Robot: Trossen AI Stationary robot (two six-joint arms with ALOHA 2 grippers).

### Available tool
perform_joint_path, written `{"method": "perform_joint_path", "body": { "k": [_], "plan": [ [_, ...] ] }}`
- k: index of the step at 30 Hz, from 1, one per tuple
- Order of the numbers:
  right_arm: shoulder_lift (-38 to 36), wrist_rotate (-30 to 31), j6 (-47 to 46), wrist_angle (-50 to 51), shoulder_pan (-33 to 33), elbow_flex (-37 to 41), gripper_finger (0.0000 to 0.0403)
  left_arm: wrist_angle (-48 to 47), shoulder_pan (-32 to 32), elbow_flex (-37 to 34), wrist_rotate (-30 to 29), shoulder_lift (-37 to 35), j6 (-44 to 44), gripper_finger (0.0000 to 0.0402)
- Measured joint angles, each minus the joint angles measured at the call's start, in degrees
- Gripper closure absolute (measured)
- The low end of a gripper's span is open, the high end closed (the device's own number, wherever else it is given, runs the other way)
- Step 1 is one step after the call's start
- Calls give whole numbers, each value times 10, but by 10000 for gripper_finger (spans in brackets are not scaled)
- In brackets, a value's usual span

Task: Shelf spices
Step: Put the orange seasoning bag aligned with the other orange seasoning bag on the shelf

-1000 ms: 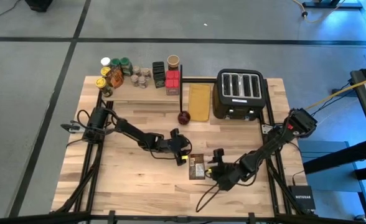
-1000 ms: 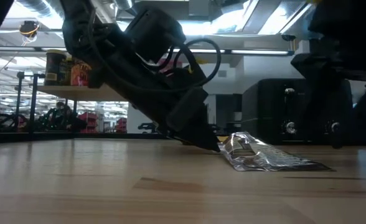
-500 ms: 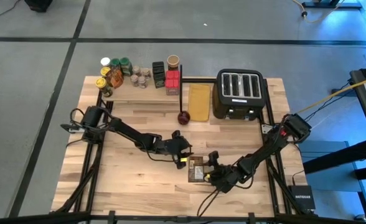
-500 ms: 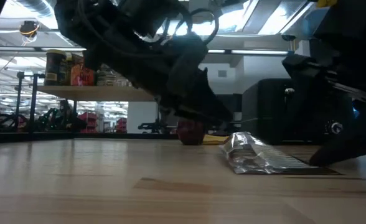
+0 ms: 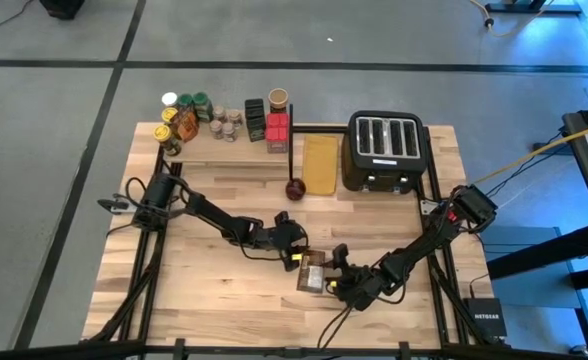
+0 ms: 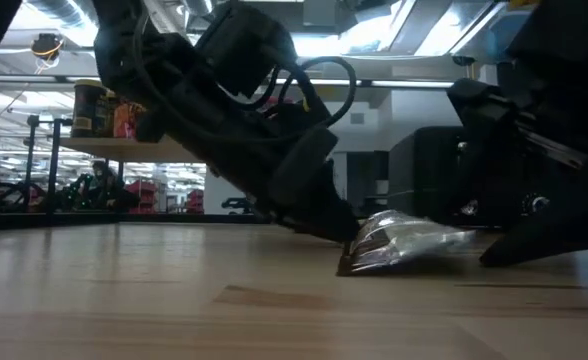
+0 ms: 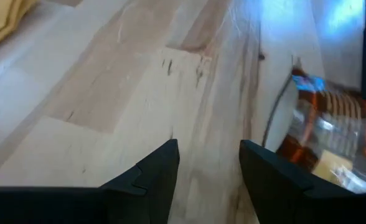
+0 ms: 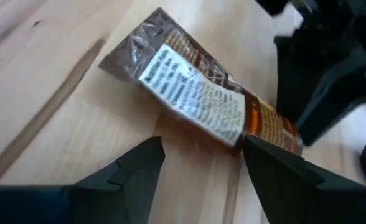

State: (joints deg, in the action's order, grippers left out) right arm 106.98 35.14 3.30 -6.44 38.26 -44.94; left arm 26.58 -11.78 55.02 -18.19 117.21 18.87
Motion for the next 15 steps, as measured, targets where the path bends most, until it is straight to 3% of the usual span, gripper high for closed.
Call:
{"method": "perform_joint_path", "body": {
  "k": [15],
  "plan": [
    [0,-30,166,-29,-10,-1,166,7,0,2,-5,34,34,233]
  ]
}}
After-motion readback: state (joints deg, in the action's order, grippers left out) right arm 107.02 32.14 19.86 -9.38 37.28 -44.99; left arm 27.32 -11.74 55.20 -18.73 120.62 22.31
